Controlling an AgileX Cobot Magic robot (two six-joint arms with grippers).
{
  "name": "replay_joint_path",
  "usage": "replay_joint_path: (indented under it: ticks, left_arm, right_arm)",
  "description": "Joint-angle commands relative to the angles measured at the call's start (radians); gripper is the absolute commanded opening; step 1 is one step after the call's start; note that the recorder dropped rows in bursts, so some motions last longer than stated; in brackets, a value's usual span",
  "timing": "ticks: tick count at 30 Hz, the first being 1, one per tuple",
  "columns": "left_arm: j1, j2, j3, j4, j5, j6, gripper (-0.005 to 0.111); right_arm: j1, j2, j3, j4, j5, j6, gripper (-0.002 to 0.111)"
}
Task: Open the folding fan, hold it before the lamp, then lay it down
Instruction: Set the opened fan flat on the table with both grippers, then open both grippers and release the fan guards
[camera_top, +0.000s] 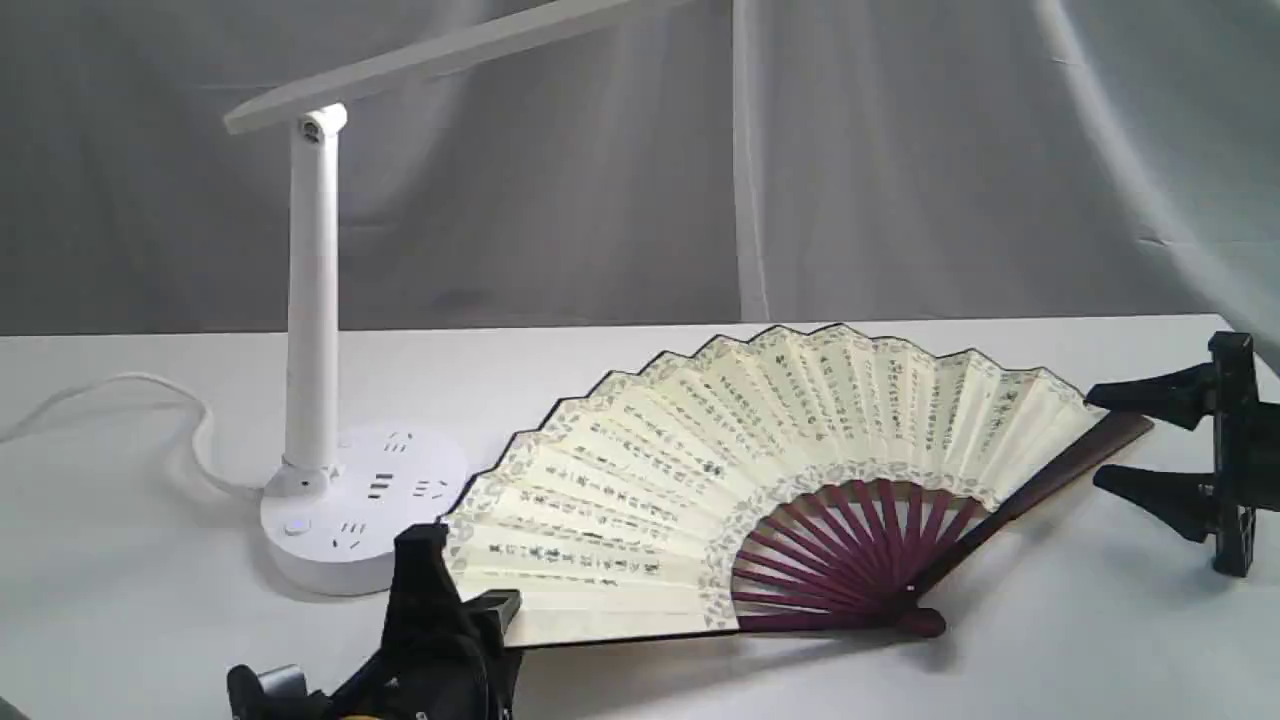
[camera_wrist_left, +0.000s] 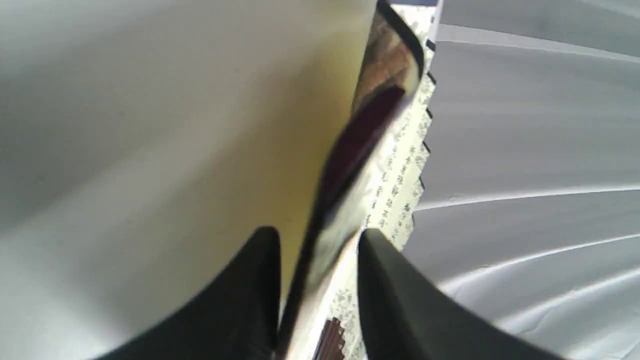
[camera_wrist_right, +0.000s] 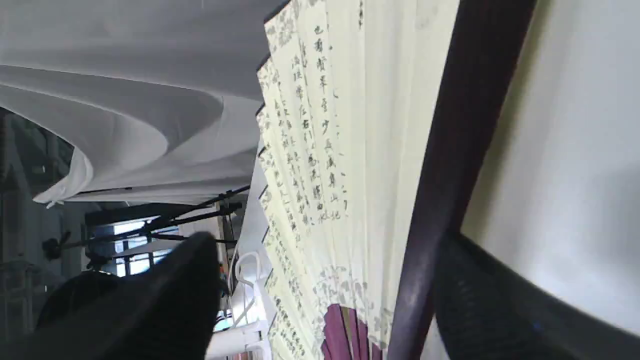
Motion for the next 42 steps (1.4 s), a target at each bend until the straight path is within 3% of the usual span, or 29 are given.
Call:
replay_joint_path:
  ticks: [1, 9, 18, 24, 29, 36, 42]
  left_arm:
    - [0.002, 0.001, 0.0, 0.013, 0.036, 0.008, 0.032]
    - [0.002, 0.001, 0.0, 0.077, 0.034, 0.01, 0.058]
    - [0.002, 0.001, 0.002, 0.154, 0.046, 0.013, 0.059]
    - [0.024, 0.001, 0.002, 0.213, 0.037, 0.178, 0.062]
    - [0.105, 0.001, 0.017, 0.453, 0.042, 0.181, 0.066]
    - [0.215, -0.003, 0.017, 0.906, 0.082, -0.023, 0.066]
    - [0.281, -0.089, 0.017, 1.063, 0.25, -0.04, 0.066]
  right_arm:
    - [-0.002, 0.008, 0.008, -0.104, -0.028, 0.035, 0.062]
    - [-0.002, -0.009, 0.008, -0.133, 0.002, 0.041, 0.062]
    - [-0.002, -0.122, 0.008, -0.241, -0.043, 0.033, 0.062]
    - [-0.002, -0.195, 0.008, -0.297, -0.043, 0.033, 0.062]
    - [0.0, -0.242, 0.008, -0.306, -0.043, 0.033, 0.062]
    - [0.002, -0.257, 0.008, -0.33, -0.037, 0.037, 0.062]
    - [0.002, -0.266, 0.008, -0.36, -0.027, 0.037, 0.062]
